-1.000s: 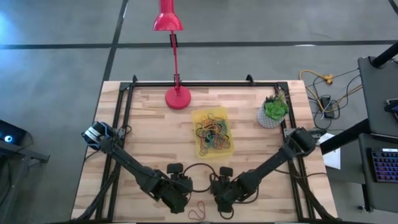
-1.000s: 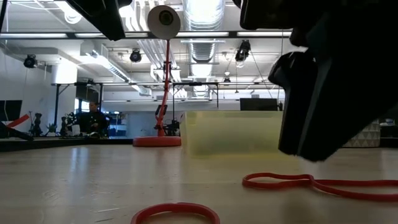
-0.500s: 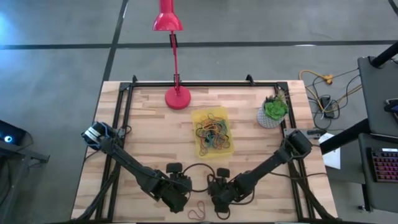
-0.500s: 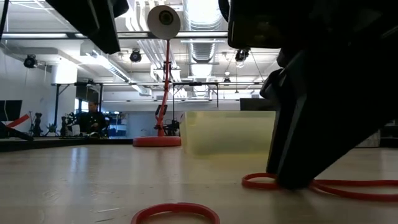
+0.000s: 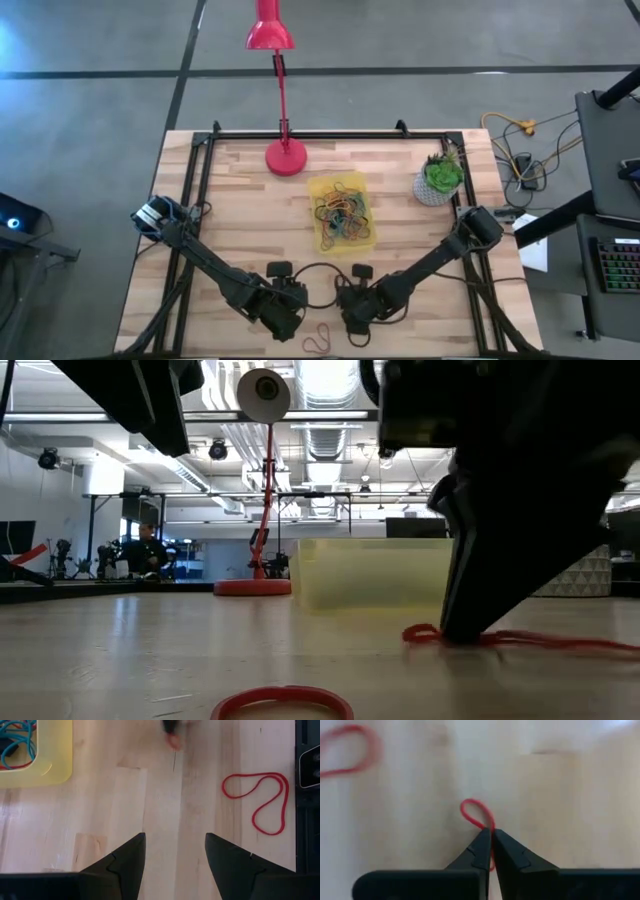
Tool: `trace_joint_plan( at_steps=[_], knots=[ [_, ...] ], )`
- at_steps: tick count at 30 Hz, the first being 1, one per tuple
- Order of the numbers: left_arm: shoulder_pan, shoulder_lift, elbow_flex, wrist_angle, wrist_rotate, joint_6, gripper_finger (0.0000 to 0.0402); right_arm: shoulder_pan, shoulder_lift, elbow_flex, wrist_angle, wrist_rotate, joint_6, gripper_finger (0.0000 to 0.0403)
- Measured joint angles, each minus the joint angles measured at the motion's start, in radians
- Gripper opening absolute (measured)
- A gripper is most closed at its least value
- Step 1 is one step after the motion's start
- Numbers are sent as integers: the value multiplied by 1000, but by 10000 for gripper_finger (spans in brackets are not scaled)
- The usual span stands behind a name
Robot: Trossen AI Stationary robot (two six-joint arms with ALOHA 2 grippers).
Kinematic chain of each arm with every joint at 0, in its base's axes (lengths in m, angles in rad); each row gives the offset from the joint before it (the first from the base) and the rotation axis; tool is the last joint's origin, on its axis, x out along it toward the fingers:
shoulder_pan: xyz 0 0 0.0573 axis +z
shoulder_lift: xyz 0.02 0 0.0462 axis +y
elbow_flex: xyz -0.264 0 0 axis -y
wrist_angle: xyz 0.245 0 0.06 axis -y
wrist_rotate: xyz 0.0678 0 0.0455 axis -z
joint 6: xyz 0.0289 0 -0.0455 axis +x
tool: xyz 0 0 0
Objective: Pick and place rubber bands into bin
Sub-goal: Put the red rubber band into the yellow bin
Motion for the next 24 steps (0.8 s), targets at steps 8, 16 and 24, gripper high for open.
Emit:
trace_joint_plan(
  at_steps=[8, 16, 24],
  knots=[
    [0, 0, -3, 1, -7, 1, 189, -48, -241, -3, -230, 251, 59, 8],
    [0, 0, -5, 20, -13, 0, 189, -198, -454, 0, -240, 282, 22, 8],
    [0, 0, -5, 32, -12, -2, 189, -131, -328, -35, -232, 80, -19, 8]
  ],
)
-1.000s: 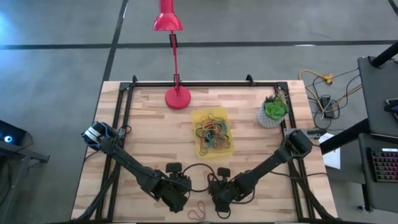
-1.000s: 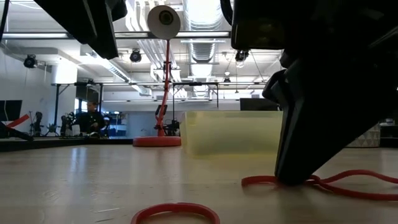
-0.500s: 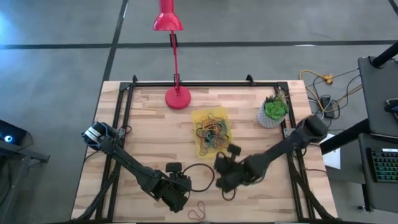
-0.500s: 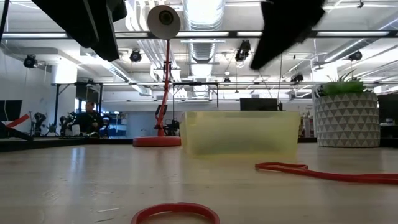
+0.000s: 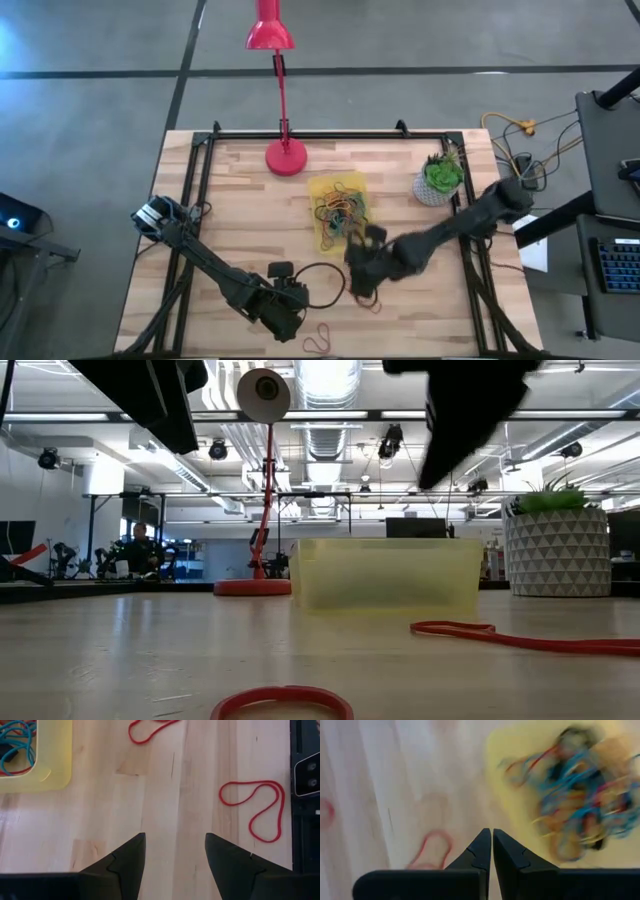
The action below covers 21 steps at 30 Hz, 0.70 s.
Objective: Pick and place rubber bands into bin
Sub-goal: Put the red rubber band into the yellow bin
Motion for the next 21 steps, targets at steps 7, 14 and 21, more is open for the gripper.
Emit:
trace_joint_plan(
  at_steps=[7, 14, 21],
  knots=[
    [-1, 0, 0, 3, 0, -1, 189, 164, 128, 22, 6, -95, -170, 24],
    [-1, 0, -2, 11, 1, -2, 189, 222, 196, 33, 6, -110, -458, 88],
    [0, 0, -9, 13, 1, -26, 189, 162, 223, 57, 22, -134, -539, 136]
  ],
)
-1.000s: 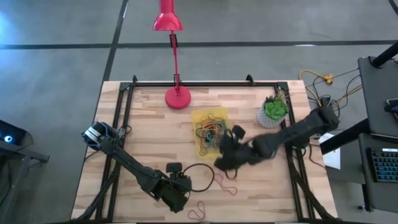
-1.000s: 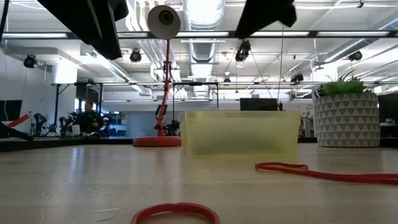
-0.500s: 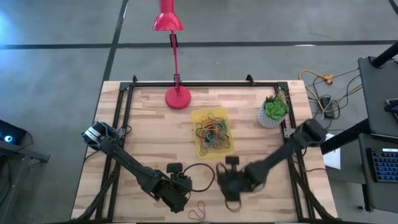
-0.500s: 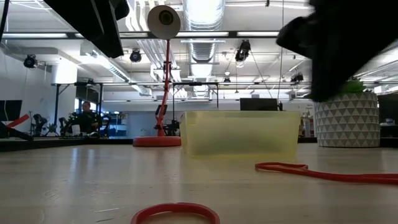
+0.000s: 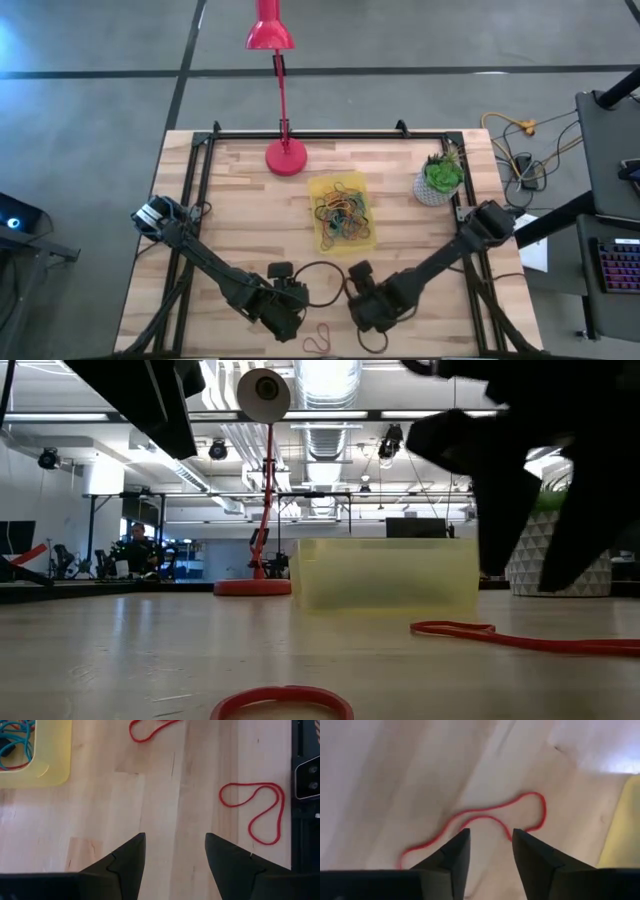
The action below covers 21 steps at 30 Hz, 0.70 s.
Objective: Pick and place rubber bands into bin
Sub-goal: Put the red rubber band into the yellow bin
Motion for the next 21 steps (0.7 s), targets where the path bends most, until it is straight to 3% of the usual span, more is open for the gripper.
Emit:
trace_joint_plan(
  at_steps=[7, 14, 21],
  knots=[
    [0, 0, -4, 0, 0, -2, 189, -74, 3, -2, 29, -155, -30, 145],
    [0, 0, -4, -1, 0, -2, 189, -77, 5, -11, 78, -174, -117, 154],
    [0, 0, -4, 0, 0, -2, 189, -79, 5, -31, 119, -174, -124, 195]
  ],
)
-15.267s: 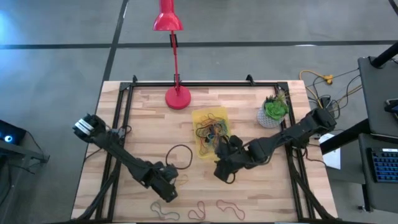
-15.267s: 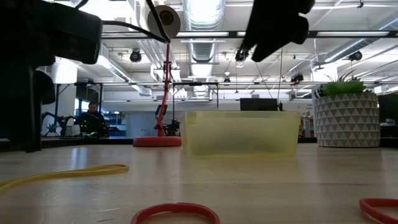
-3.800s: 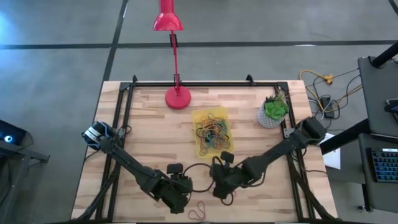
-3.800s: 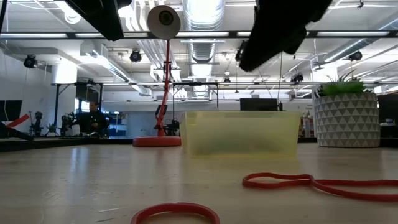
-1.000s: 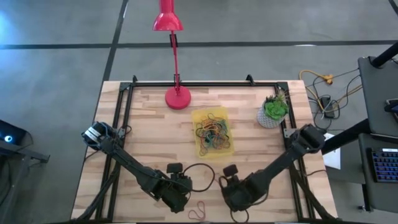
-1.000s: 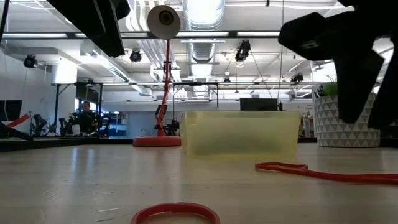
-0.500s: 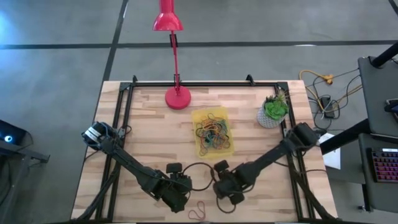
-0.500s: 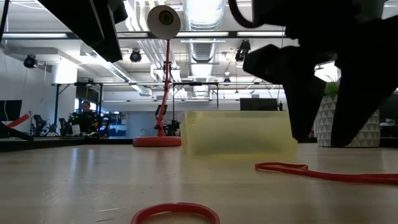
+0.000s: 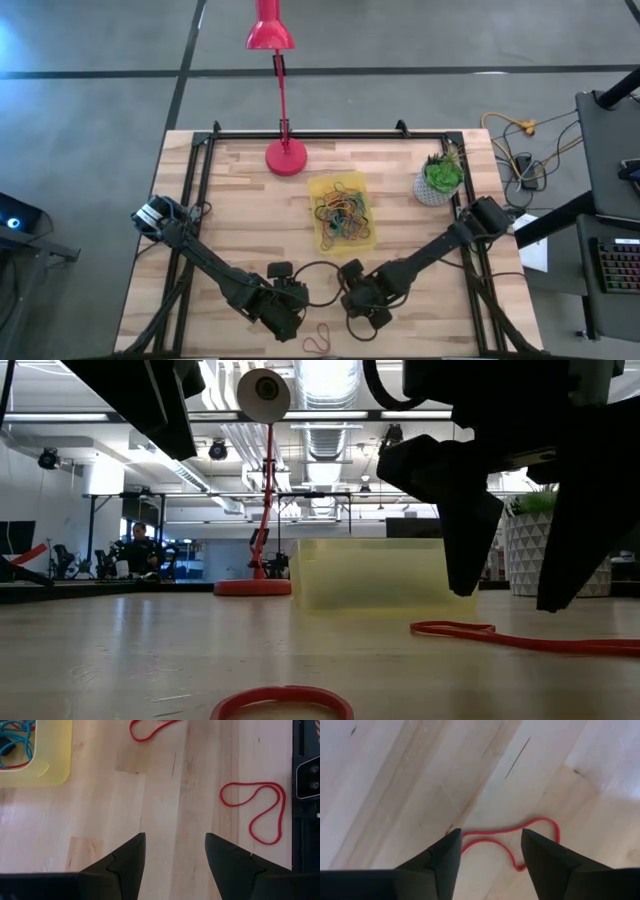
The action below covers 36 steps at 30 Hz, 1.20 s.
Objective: Pick and place rubber bands into bin
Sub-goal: Put the red rubber band into the yellow bin
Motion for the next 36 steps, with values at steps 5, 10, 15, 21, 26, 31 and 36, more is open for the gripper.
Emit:
trace_joint_plan(
  at_steps=[5, 10, 15, 21, 26, 31, 36],
  knots=[
    [0, 0, 0, 0, 0, -23, 189, 1, 0, -32, 11, -31, -21, 226],
    [0, 0, 0, 0, 0, -24, 189, 1, 0, -63, 14, -30, -22, 242],
    [0, 0, 0, 0, 0, -24, 189, 2, 0, -78, 59, 14, -52, 242],
    [0, 0, 0, 1, 0, -24, 189, -6, -7, -128, 111, 13, -42, 213],
    [0, 0, 0, 1, 0, -26, 189, -11, -7, -154, 128, 3, -4, 169],
    [0, 0, 0, 2, 0, -26, 189, -28, -4, -165, 184, 17, 31, 114],
    [0, 0, 0, 2, 0, -26, 189, -79, -3, -181, 226, 44, 136, 66]
  ],
)
